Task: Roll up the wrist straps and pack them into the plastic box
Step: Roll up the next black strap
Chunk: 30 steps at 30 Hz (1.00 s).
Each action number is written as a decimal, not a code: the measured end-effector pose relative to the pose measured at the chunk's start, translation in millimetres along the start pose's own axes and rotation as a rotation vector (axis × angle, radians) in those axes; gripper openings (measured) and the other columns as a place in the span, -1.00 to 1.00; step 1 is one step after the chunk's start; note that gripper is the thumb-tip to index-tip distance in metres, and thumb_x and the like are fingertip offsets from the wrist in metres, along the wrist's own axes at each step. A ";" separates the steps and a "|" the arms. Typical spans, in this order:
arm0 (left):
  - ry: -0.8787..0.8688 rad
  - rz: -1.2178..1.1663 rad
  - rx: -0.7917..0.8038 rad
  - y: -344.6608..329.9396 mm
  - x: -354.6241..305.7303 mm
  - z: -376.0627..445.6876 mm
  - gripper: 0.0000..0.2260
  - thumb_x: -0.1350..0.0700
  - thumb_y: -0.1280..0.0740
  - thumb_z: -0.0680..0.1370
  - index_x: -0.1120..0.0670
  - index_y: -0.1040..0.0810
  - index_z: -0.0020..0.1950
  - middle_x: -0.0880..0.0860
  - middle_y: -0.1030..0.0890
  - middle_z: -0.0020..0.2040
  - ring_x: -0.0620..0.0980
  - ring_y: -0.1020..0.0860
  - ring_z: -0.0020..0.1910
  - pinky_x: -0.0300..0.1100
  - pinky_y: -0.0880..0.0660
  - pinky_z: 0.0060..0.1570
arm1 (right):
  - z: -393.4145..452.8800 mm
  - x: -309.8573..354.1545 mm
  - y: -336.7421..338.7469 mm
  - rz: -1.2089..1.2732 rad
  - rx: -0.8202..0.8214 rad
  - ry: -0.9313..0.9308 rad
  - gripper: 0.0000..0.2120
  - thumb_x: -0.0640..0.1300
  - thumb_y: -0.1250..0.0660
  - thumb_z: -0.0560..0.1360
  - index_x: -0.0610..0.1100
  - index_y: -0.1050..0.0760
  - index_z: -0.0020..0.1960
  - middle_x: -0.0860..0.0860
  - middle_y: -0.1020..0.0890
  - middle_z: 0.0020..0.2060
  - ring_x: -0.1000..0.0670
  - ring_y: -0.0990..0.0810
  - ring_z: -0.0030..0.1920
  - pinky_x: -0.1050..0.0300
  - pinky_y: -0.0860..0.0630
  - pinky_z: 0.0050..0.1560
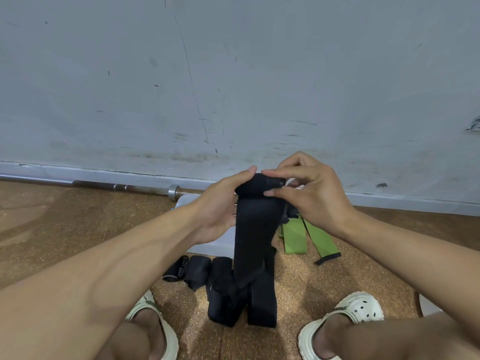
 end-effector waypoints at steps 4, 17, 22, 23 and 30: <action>-0.006 0.014 -0.031 3.9 -0.4 -1.9 -0.65 -0.07 -0.25 0.68 0.10 -0.60 0.34 0.13 -0.69 0.22 0.10 -0.65 0.23 0.03 -0.54 0.29 | 0.6 -3.5 -0.7 0.026 0.081 -0.066 -0.66 -0.29 -0.61 0.36 0.04 -0.73 0.06 -0.05 -0.61 0.02 -0.07 -0.63 -0.04 0.03 -0.61 0.01; -0.218 -0.009 -0.041 6.9 -10.6 -6.5 -0.67 0.31 -0.41 0.56 0.19 -0.57 0.32 0.16 -0.70 0.16 0.07 -0.70 0.07 -0.10 -0.65 0.07 | 2.1 -6.0 -4.0 0.339 0.161 -0.328 -0.58 -0.19 -0.54 0.37 -0.10 -0.63 0.21 -0.06 -0.75 0.08 -0.16 -0.76 0.02 0.02 -0.70 0.02; -0.169 0.021 -0.005 3.3 -4.5 -7.2 -0.68 0.17 -0.41 0.59 0.06 -0.58 0.35 0.07 -0.71 0.16 0.03 -0.69 0.10 -0.07 -0.63 0.01 | 5.2 -3.1 -1.9 0.303 0.072 -0.256 -0.63 -0.36 -0.52 0.44 -0.11 -0.64 0.21 -0.08 -0.74 0.06 -0.15 -0.77 -0.07 0.02 -0.71 -0.05; -0.160 0.026 0.007 2.1 -3.8 -7.7 -0.68 0.10 -0.40 0.60 0.03 -0.57 0.36 0.06 -0.70 0.18 0.03 -0.69 0.12 -0.05 -0.62 0.04 | 5.8 -3.3 -1.2 0.302 0.066 -0.245 -0.63 -0.36 -0.52 0.44 -0.08 -0.64 0.19 -0.09 -0.75 0.01 -0.14 -0.77 -0.07 0.04 -0.71 -0.07; -0.111 0.090 -0.016 -0.1 -3.3 -8.5 -0.65 -0.13 -0.29 0.64 0.02 -0.62 0.32 0.04 -0.71 0.16 0.02 -0.68 0.17 0.05 -0.58 0.24 | 3.9 -10.7 -3.6 0.174 0.081 -0.203 -0.59 -0.29 -0.59 0.39 0.00 -0.69 0.18 0.00 -0.76 -0.15 -0.44 -0.62 -0.07 -0.20 -0.67 0.07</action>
Point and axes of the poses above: each hand's wrist, its own z-axis towards the middle knuckle, its own y-axis out of the back of the hand, x = y × z, the point moved 2 cm from there along z, towards the middle knuckle
